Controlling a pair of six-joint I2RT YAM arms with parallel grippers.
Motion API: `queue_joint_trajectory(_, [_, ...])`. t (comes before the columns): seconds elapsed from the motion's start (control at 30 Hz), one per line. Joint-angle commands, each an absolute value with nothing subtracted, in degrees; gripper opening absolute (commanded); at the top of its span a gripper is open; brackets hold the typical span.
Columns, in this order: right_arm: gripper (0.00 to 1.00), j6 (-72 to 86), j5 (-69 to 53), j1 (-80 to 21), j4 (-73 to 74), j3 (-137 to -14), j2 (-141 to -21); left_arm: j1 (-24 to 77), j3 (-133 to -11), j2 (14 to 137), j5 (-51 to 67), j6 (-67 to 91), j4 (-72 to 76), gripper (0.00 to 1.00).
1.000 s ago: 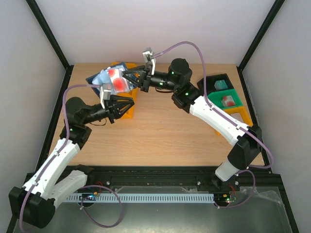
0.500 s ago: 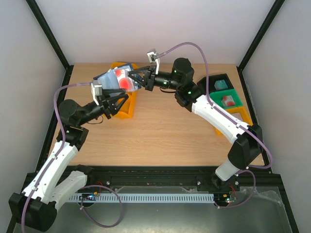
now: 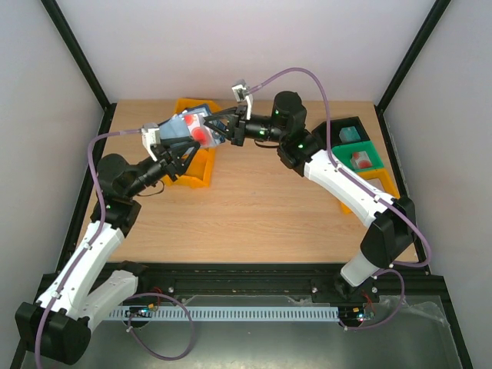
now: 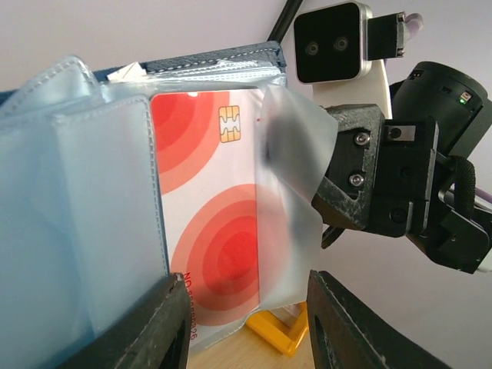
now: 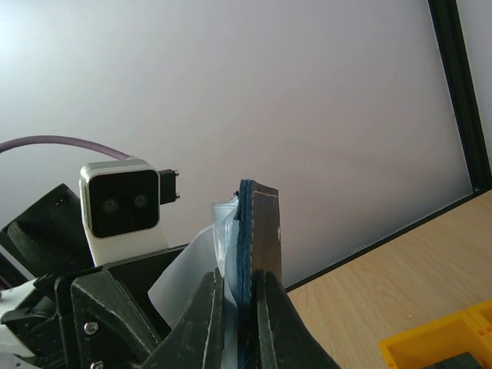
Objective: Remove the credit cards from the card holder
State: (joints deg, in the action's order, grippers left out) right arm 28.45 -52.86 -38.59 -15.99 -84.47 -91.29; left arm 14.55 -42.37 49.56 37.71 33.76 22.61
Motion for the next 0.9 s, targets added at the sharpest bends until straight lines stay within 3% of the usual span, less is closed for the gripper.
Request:
queue_joint_trajectory(0.0, [0.02,29.9,-59.1,-39.0,-20.2,-86.8,-88.5,13.9,-43.7,50.1,35.9,33.8,20.0,0.43])
queue_joint_trajectory(0.17, [0.02,38.1,-62.7,-39.0,-29.8,-86.1,-89.2,13.9,-43.5,50.3,36.8,34.2,19.9,0.44])
queue_joint_trajectory(0.53, [0.02,34.3,-57.8,-41.5,-27.9,-85.0,-91.4,14.6,-42.2,50.8,42.9,38.9,32.4,0.38])
queue_joint_trajectory(0.7, [0.02,35.6,-57.4,-41.6,-30.5,-83.3,-92.1,14.5,-41.7,50.7,45.0,43.1,39.1,0.27])
queue_joint_trajectory(0.87, [0.02,37.6,-56.9,-41.6,-32.2,-83.5,-93.3,14.8,-40.9,50.6,47.5,45.3,43.7,0.03])
